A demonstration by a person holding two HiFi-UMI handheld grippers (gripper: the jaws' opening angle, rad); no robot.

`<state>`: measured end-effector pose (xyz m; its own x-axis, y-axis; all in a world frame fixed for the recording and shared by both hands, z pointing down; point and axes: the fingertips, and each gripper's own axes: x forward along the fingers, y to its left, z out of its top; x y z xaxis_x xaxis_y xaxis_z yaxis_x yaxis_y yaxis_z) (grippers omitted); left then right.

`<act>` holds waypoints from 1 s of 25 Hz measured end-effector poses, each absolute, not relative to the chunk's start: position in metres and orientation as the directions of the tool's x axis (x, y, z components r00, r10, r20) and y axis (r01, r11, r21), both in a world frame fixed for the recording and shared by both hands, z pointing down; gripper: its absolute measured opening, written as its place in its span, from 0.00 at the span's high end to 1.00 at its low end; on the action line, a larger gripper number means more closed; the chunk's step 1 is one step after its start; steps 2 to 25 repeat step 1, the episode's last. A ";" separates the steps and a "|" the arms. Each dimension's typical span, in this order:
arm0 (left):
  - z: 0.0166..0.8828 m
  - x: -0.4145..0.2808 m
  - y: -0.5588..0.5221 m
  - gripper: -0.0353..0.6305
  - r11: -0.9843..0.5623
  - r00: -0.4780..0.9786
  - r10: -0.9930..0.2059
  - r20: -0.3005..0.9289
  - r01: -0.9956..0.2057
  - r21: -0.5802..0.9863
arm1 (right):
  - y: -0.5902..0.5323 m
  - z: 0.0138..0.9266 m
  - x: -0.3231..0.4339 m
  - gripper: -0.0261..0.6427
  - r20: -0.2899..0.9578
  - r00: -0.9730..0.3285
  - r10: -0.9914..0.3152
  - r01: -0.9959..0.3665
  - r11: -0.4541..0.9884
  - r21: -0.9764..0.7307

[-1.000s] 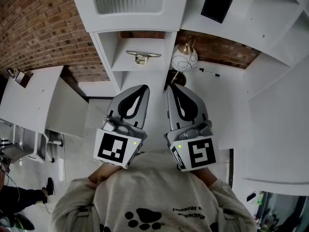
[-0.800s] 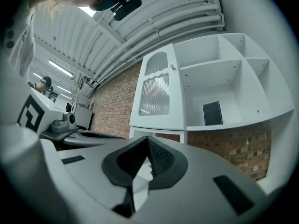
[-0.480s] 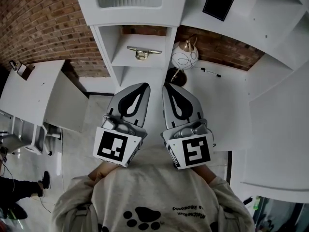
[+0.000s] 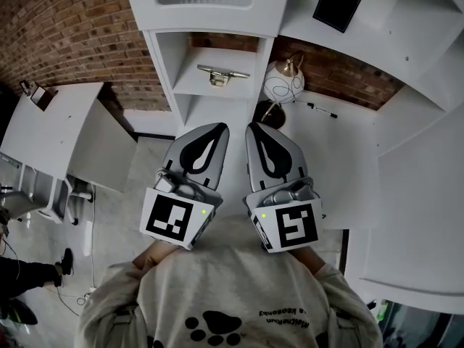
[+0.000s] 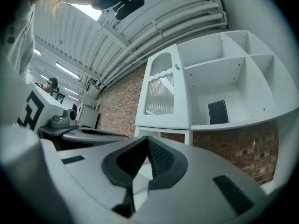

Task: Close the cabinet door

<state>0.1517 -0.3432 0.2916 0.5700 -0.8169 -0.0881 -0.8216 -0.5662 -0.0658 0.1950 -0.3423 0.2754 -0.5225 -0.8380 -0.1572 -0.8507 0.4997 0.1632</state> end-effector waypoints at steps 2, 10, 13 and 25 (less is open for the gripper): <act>0.292 0.151 -0.342 0.94 -0.566 0.570 -0.817 -0.087 -0.822 -0.063 | -0.342 0.276 0.194 0.93 -0.156 -0.523 -0.838 -0.850 0.501 0.162; 0.292 0.151 -0.342 0.94 -0.566 0.570 -0.817 -0.087 -0.822 -0.063 | -0.342 0.276 0.194 0.93 -0.156 -0.523 -0.838 -0.850 0.501 0.162; 0.292 0.151 -0.342 0.94 -0.566 0.570 -0.817 -0.087 -0.822 -0.063 | -0.342 0.276 0.194 0.93 -0.156 -0.523 -0.838 -0.850 0.501 0.162; 0.292 0.151 -0.342 0.94 -0.566 0.570 -0.817 -0.087 -0.822 -0.063 | -0.342 0.276 0.194 0.93 -0.156 -0.523 -0.838 -0.850 0.501 0.162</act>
